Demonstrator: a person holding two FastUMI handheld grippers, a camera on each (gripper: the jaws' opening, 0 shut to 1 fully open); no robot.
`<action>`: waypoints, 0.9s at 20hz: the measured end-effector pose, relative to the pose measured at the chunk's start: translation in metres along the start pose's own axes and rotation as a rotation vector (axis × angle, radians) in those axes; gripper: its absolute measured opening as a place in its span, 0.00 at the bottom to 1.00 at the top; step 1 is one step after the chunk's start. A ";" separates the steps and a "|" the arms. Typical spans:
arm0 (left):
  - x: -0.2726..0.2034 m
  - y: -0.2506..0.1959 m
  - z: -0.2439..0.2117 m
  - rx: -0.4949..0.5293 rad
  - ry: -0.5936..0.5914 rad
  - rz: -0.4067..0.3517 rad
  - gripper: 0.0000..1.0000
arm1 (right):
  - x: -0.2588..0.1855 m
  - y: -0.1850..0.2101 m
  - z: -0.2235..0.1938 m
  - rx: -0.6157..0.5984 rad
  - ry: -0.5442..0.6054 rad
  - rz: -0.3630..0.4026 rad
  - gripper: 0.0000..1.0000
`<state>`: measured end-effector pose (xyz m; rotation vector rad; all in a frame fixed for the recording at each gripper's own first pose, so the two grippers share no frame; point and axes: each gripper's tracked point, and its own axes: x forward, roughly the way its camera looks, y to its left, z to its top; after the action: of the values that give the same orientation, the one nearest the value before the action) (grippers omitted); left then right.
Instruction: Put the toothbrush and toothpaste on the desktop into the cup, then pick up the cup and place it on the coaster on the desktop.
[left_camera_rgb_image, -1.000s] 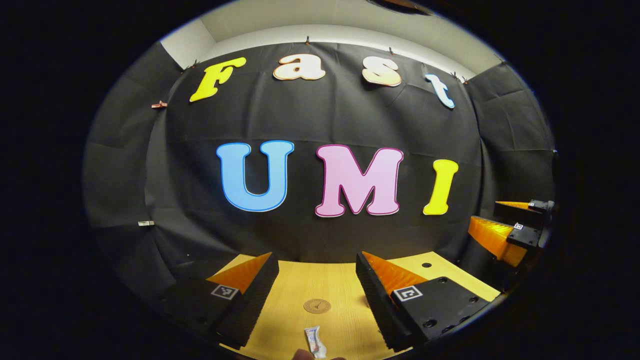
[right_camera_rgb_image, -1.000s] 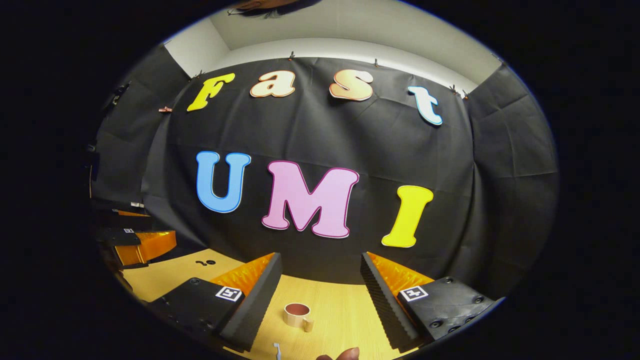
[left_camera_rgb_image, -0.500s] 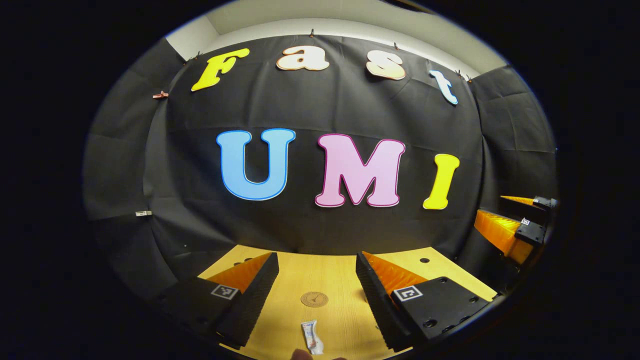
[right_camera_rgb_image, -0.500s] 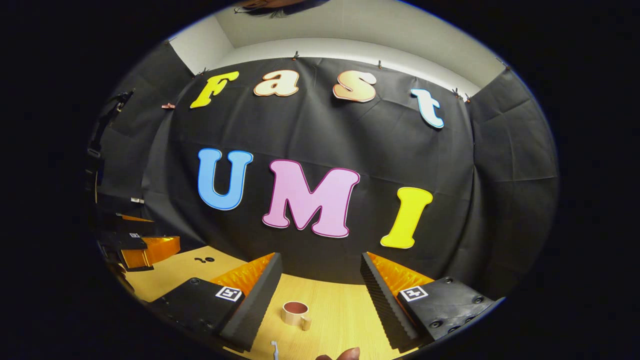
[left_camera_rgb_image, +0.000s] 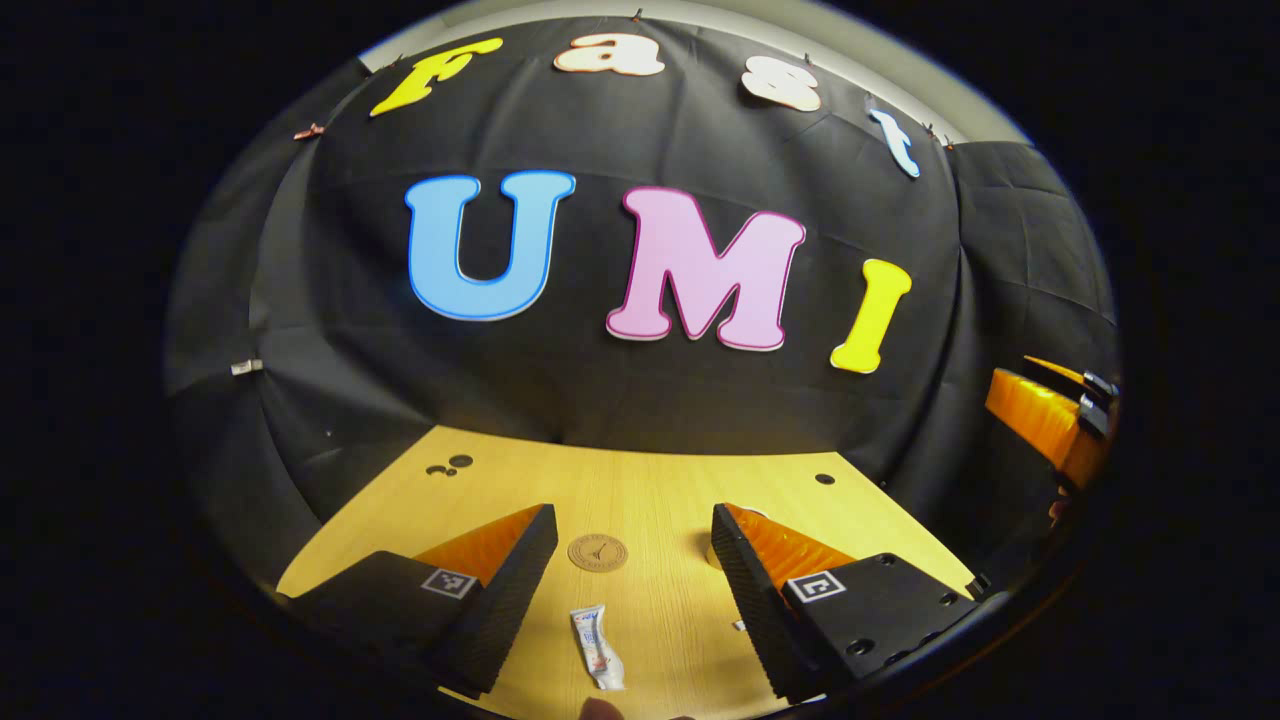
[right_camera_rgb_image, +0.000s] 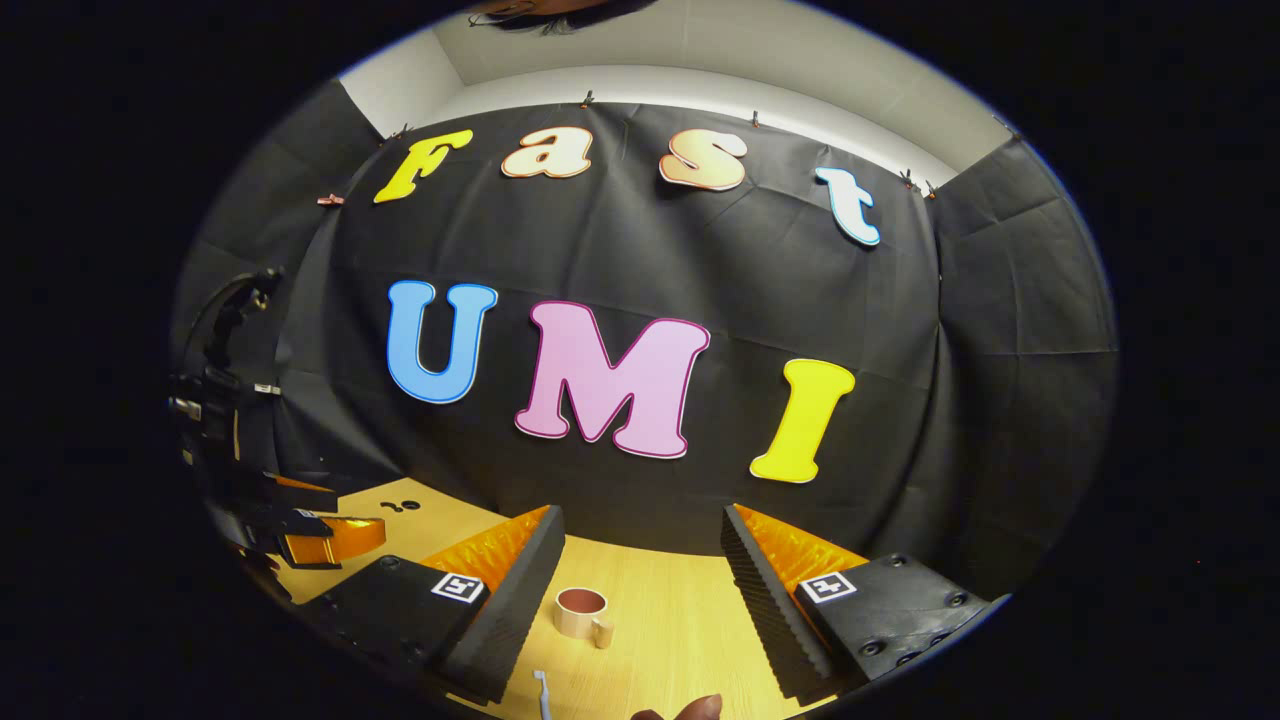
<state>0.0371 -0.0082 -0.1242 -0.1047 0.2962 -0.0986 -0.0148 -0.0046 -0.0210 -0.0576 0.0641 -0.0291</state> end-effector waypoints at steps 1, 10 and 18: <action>0.008 0.004 -0.011 0.003 0.029 0.004 0.97 | 0.000 -0.001 -0.003 -0.006 0.008 -0.004 0.97; 0.071 0.033 -0.161 -0.029 0.395 0.006 0.96 | -0.005 -0.005 -0.029 -0.047 0.077 -0.042 0.95; 0.090 0.049 -0.244 -0.085 0.632 0.046 0.94 | -0.014 -0.005 -0.045 -0.065 0.137 -0.065 0.97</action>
<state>0.0543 0.0083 -0.3880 -0.1501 0.9342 -0.0716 -0.0315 -0.0115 -0.0647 -0.1229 0.2004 -0.0955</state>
